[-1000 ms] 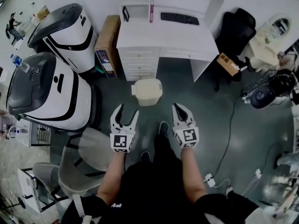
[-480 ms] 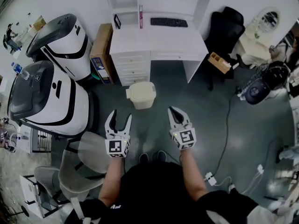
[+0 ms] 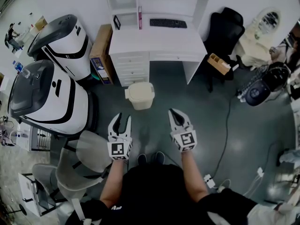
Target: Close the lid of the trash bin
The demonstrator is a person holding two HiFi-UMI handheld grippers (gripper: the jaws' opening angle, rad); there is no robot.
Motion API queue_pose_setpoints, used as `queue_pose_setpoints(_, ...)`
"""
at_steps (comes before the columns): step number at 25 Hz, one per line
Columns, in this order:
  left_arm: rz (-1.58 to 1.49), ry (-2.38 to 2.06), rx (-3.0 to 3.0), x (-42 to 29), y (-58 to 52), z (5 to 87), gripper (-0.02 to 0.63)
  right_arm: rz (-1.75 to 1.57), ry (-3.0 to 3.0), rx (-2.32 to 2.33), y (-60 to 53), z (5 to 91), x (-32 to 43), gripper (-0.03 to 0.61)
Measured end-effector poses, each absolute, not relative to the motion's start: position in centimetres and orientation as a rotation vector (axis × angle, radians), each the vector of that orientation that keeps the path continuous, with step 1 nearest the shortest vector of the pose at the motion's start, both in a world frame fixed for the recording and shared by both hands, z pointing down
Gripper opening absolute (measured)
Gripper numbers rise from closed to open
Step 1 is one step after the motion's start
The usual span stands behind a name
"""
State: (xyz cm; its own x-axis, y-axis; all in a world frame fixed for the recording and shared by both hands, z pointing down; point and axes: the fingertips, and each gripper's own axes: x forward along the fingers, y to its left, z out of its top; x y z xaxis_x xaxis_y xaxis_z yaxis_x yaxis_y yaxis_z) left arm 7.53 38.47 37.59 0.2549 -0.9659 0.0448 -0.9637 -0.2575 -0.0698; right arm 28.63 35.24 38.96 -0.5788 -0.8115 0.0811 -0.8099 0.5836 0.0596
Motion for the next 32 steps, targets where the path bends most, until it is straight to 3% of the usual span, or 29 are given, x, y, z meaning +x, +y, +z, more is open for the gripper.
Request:
queue_pose_setpoints(2, -0.132, 1.921, -2.443, 7.2, 38.5, 37.6, 0.057, -0.021, -2.714, 1.389, 35.3, 38.7, 28.6, 0.005)
queue_pose_setpoints(4, -0.135, 1.921, -2.421, 7.0, 38.4, 37.2, 0.009, -0.030, -2.717, 1.386, 35.2, 38.5, 28.5, 0.005)
queue_pose_setpoints(32, -0.113, 1.889, -2.409, 6.9, 37.7, 36.7, 0.008, -0.010, -2.720, 1.337, 34.6, 38.6, 27.9, 0.003)
